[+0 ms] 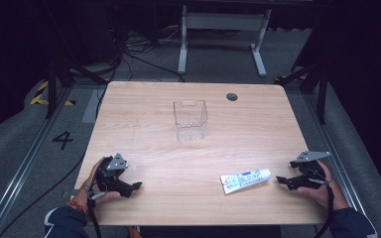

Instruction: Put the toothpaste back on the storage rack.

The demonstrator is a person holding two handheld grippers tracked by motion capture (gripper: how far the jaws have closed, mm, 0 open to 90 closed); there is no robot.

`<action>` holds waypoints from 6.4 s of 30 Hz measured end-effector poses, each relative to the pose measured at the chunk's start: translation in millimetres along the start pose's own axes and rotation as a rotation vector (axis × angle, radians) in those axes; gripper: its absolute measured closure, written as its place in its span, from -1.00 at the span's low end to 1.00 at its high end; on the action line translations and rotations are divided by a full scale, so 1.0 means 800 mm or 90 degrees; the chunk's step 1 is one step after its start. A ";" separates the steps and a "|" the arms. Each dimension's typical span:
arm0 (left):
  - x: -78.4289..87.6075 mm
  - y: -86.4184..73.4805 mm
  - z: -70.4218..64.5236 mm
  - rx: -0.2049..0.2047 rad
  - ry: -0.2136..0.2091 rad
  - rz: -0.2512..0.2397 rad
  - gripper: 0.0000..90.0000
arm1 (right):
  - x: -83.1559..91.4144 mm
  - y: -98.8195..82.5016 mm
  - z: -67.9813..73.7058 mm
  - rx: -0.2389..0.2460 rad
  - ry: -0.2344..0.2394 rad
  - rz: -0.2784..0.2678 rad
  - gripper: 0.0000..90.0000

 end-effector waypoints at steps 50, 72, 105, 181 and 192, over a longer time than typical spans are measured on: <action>0.000 0.000 0.000 -0.001 -0.002 0.000 -1.00 | -0.027 0.062 0.103 0.258 0.172 0.112 -0.50; 0.000 0.000 0.000 -0.001 -0.003 0.000 -1.00 | -0.076 0.075 0.159 0.332 0.258 0.203 -0.54; -0.001 0.001 0.001 -0.002 0.001 -0.001 -1.00 | -0.079 0.091 0.164 0.284 0.233 0.205 0.21; -0.001 0.001 0.001 -0.001 0.002 0.000 -1.00 | -0.025 0.163 0.152 0.130 0.217 -0.146 0.43; -0.001 0.001 0.001 -0.001 0.002 0.000 -1.00 | -0.024 0.195 0.151 0.125 0.171 -0.204 0.43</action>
Point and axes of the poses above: each handheld gripper's, and its own axes: x roughly backward along the jaws, y roughly out of its top, z roughly to its left, the point moved 9 cm from there along -x, roughly forward along the jaws, and after that the axes turned 12 degrees about -z, right-handed, at the moved point
